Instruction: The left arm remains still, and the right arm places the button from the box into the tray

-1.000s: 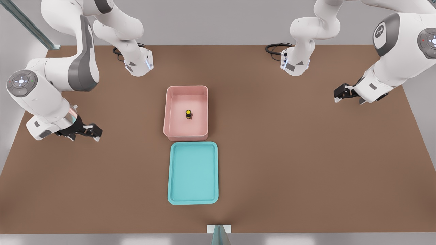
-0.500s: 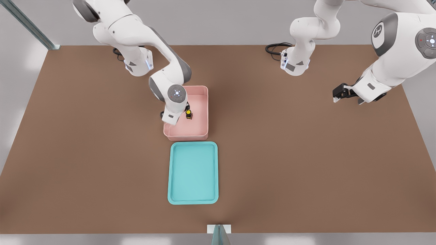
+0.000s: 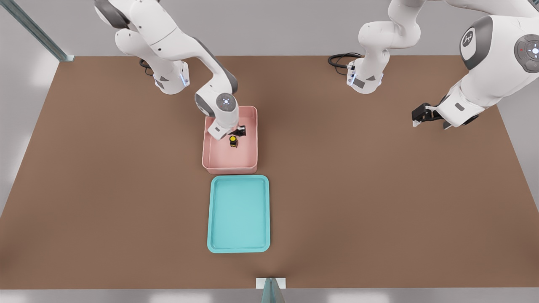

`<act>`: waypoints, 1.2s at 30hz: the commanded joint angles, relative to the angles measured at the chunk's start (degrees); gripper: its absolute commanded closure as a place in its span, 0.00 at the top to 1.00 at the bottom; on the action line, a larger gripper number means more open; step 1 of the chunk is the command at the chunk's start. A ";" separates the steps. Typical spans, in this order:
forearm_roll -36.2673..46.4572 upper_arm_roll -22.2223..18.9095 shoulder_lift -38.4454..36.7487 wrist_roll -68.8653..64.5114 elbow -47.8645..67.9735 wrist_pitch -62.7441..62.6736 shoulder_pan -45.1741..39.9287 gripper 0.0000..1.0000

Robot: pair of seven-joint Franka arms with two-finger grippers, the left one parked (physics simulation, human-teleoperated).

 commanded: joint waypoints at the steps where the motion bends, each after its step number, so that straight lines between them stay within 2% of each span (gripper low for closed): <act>1: -0.25 0.01 0.81 31.47 -0.04 8.39 0.46 1.00; 7: -5.70 -0.08 3.63 31.65 -1.36 9.36 0.46 1.00; 15: -6.58 -0.08 5.74 32.00 -2.32 11.82 0.90 0.99; 17: -6.84 -0.08 6.35 32.00 -2.32 11.91 1.08 0.93; 18: -6.93 -0.08 6.44 32.00 -2.32 11.91 1.08 0.83; 19: -6.93 -0.08 6.61 32.00 -2.32 11.91 1.08 0.78; 21: -6.93 -0.08 6.88 32.00 -2.06 11.91 1.08 0.75; 28: -6.93 -0.08 7.14 32.00 -1.97 11.82 0.99 0.49; 33: -7.02 -0.16 5.39 31.73 -0.57 11.03 0.20 0.41; 36: -7.02 -0.08 0.99 28.40 0.84 8.14 -2.08 0.39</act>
